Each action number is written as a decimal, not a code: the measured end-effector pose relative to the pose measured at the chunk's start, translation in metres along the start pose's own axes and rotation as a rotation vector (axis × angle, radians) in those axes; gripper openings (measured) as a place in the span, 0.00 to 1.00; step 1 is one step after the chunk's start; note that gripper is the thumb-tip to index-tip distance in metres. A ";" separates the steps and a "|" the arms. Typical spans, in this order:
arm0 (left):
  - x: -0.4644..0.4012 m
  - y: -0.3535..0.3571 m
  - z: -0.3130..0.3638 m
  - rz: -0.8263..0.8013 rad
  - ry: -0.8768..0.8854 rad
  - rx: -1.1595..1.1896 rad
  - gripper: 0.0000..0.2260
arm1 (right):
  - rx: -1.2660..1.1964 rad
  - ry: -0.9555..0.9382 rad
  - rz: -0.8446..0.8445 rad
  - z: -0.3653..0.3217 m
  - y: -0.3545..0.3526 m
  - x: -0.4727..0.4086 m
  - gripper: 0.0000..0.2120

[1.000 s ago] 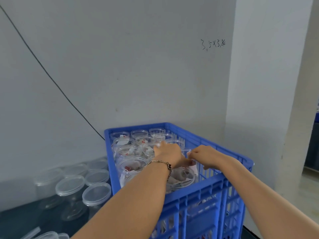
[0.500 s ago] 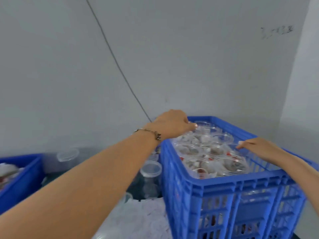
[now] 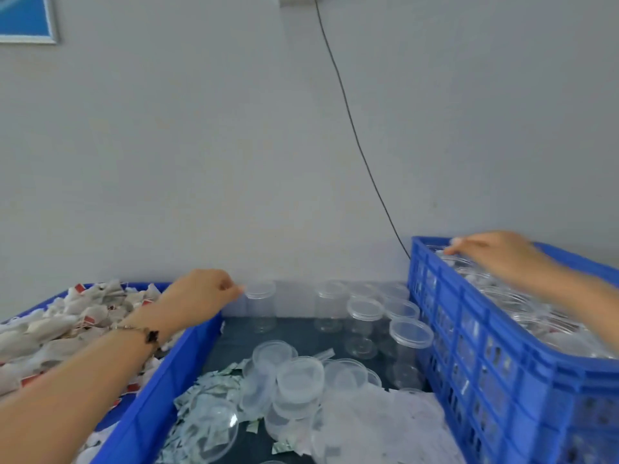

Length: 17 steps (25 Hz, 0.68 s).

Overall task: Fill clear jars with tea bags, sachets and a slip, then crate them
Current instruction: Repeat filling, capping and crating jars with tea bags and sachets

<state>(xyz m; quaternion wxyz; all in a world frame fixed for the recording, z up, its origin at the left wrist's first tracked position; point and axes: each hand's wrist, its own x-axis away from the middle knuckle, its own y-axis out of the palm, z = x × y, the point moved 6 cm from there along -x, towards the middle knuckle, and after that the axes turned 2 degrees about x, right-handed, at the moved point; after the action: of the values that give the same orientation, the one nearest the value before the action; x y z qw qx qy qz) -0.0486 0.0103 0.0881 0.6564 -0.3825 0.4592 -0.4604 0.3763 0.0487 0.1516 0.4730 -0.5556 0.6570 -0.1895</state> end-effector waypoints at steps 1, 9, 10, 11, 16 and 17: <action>0.004 0.009 -0.003 0.001 0.016 0.009 0.11 | 0.030 -0.068 -0.090 -0.027 0.034 -0.001 0.11; 0.019 0.097 -0.030 -0.163 -0.042 0.125 0.15 | 0.124 -0.287 -0.452 -0.125 0.260 0.011 0.18; 0.017 0.109 -0.035 -0.192 -0.082 0.173 0.14 | 0.114 -0.270 -0.484 -0.125 0.282 0.011 0.20; 0.014 0.121 -0.037 -0.217 -0.100 0.194 0.10 | 0.102 -0.248 -0.520 -0.124 0.301 0.011 0.21; -0.012 0.170 -0.053 -0.349 -0.170 0.032 0.10 | 0.031 -0.069 -0.648 -0.105 0.368 -0.018 0.28; -0.021 0.176 -0.056 -0.349 -0.191 0.032 0.12 | 0.002 -0.029 -0.669 -0.102 0.377 -0.029 0.29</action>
<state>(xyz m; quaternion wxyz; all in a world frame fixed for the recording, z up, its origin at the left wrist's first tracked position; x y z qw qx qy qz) -0.0605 0.0760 -0.0854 0.6134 -0.4877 0.3142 -0.5358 0.0821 0.1636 -0.0793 0.3944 -0.7425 0.4314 -0.3271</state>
